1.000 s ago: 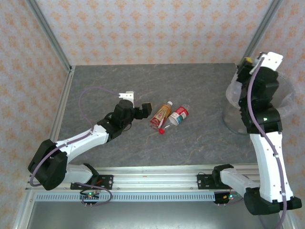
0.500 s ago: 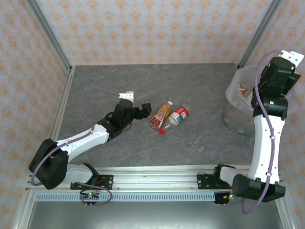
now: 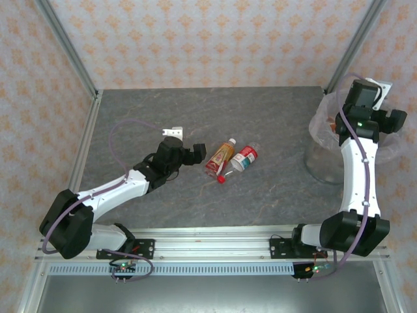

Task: Put the plastic bottles in the bin

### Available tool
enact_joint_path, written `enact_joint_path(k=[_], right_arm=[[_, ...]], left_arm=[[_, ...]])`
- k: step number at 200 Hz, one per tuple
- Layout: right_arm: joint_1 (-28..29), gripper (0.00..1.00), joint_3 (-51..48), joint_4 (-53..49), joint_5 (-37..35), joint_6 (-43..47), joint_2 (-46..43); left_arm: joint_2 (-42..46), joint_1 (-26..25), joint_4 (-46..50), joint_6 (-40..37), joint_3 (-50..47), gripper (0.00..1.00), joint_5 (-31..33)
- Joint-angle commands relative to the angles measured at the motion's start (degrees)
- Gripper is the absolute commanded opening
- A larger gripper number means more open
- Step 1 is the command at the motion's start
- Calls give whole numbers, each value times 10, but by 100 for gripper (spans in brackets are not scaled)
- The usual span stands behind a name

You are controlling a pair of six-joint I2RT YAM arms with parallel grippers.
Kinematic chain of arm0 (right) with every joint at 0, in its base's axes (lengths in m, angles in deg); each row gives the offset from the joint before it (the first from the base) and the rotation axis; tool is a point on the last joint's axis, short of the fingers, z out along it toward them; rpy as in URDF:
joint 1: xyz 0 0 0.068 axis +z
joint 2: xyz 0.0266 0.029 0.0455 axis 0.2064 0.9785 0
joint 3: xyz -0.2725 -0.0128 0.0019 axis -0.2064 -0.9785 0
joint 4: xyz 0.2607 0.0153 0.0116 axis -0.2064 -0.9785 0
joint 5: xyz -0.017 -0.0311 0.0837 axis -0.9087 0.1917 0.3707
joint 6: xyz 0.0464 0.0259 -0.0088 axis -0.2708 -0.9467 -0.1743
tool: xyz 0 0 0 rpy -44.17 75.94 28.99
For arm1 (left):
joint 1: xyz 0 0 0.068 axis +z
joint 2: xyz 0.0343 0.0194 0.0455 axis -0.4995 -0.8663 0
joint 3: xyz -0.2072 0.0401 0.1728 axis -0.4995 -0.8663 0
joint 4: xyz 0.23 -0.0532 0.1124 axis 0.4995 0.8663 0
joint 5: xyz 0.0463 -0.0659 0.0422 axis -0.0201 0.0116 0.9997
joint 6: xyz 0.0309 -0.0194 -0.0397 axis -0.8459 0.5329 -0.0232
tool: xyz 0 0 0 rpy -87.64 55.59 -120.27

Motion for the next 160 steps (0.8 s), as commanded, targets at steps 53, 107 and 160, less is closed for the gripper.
enact_joint_path(k=[53,107,160], right_arm=[[38,99,62,-113,151,-149,-60],[103,99,40,-97,359,-241,-99],[205,99,-22,-15,420,-307,-122]], left_arm=[[-5,6,35,15,17,100,-22],[-6,6,61,31,13,100,-18],[-15,-5,79,50,8,100,-42]])
